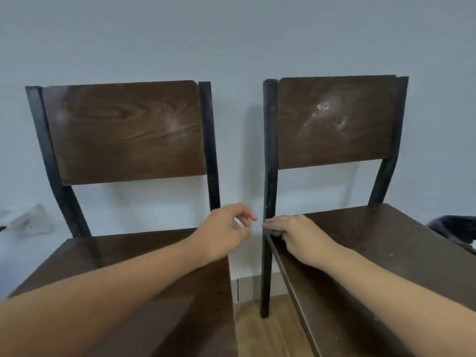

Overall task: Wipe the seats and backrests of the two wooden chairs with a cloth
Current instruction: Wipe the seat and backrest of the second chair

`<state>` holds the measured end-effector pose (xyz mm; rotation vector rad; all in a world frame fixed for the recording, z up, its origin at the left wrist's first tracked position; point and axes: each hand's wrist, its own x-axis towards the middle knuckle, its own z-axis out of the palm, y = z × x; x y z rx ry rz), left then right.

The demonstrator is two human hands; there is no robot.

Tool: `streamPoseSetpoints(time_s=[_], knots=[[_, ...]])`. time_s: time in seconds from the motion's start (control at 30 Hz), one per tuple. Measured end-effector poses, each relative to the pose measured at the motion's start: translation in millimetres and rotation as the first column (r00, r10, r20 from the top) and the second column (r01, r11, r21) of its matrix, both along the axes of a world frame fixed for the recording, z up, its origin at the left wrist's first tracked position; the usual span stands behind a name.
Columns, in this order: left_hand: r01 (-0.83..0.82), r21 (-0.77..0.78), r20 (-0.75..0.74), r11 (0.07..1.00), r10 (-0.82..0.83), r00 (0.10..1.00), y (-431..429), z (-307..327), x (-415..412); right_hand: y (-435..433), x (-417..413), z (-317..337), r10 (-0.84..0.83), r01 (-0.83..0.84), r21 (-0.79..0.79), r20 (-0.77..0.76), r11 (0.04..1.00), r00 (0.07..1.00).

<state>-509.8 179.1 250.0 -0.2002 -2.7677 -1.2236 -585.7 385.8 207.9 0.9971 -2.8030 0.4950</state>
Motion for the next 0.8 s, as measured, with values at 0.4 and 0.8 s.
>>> streamPoseSetpoints(time_s=[0.4, 0.8], knots=[[0.010, -0.176, 0.049, 0.984, -0.001, 0.999, 55, -34, -47, 291, -43, 22, -0.792, 0.783, 0.116, 0.084, 0.611, 0.605], [0.025, -0.211, 0.060, 0.977, -0.012, 0.998, 55, -33, -25, 180, 14, 0, -0.466, 0.511, -0.152, 0.253, 0.846, 0.848]])
